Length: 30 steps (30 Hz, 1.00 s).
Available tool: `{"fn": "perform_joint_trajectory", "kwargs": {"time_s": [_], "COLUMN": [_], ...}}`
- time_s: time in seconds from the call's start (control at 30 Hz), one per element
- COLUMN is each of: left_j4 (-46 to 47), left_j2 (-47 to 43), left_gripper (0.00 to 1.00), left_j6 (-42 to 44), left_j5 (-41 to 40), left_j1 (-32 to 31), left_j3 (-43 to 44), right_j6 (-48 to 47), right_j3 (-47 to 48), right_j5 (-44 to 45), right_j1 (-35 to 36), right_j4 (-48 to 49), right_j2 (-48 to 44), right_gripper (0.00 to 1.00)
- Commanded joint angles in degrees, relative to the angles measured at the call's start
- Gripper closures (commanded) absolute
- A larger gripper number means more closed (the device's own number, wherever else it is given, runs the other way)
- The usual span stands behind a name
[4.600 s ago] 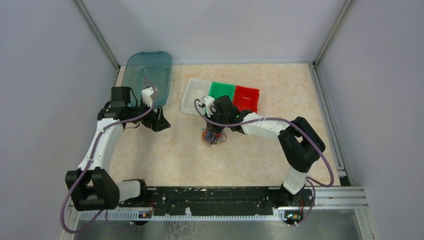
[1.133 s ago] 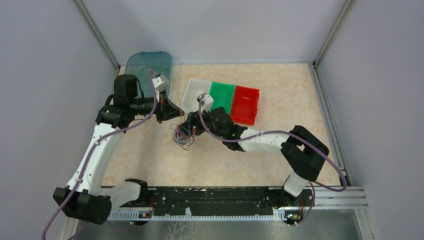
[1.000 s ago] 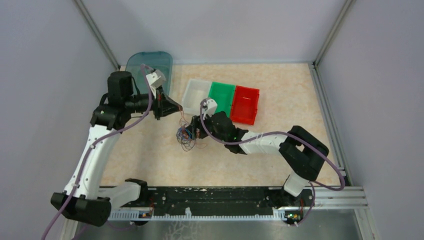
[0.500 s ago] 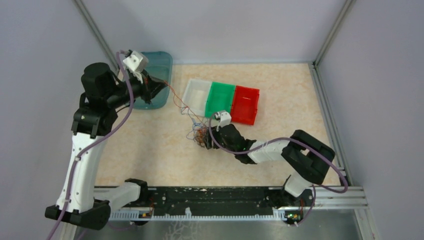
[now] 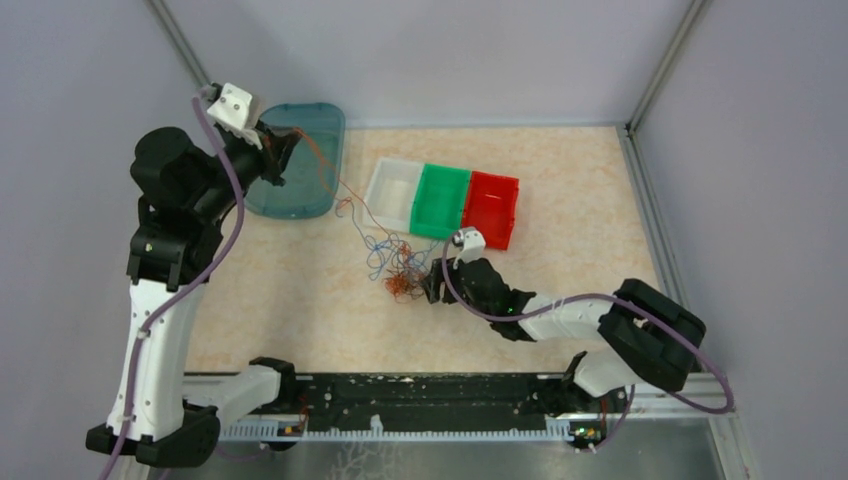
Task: Untangle the cables
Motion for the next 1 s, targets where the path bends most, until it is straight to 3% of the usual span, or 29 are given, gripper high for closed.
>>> {"fn": "perform_joint_trajectory", "kwargs": {"time_s": [0.0,0.13,0.23,0.37,0.5,0.67,0.73,0.97], "left_j4": [3.1,-4.4,-4.7,-2.6,-2.2,-1.3,-1.2,-1.2], "left_j2": [-1.0,0.6,0.6,0.0,0.3,0.1,0.0,-0.6], "left_gripper": [1.0,0.98,1.0,1.0,1.0,1.0,1.0,1.0], "left_j6": [1.8,0.0,-2.8,-4.4,-6.0,-7.7,-8.4,-8.7], "left_j5": [-1.2,11.1,14.4,17.4,18.7,19.3,19.1,19.0], "left_j1": [-0.2,-0.3,-0.3,-0.3,-0.3,-0.3,-0.3,-0.3], "left_j3": [1.2,1.2,-2.7,-6.6,-7.0,-7.8,-7.6,-7.1], "right_j6": [0.7,-0.3,-3.0,-6.4,-8.9,-7.4,-5.0,-3.7], "right_j3": [-1.3,-1.1,2.0,5.5,10.7,18.2,22.0,27.5], "right_j5": [0.8,-0.8,-3.2,-8.3,-18.5,-29.4,-31.2,-30.9], "right_j1": [-0.3,-0.3,-0.2,-0.1,1.2,2.3,2.4,2.4], "right_j4": [0.1,-1.9,-5.2,-6.2,-3.0,6.2,10.4,12.6], "right_j2": [-6.0,-13.1,-17.1,-21.1,-19.5,-9.5,-1.8,8.2], "right_gripper": [0.33,0.24,0.13,0.11,0.21,0.33,0.36,0.37]}}
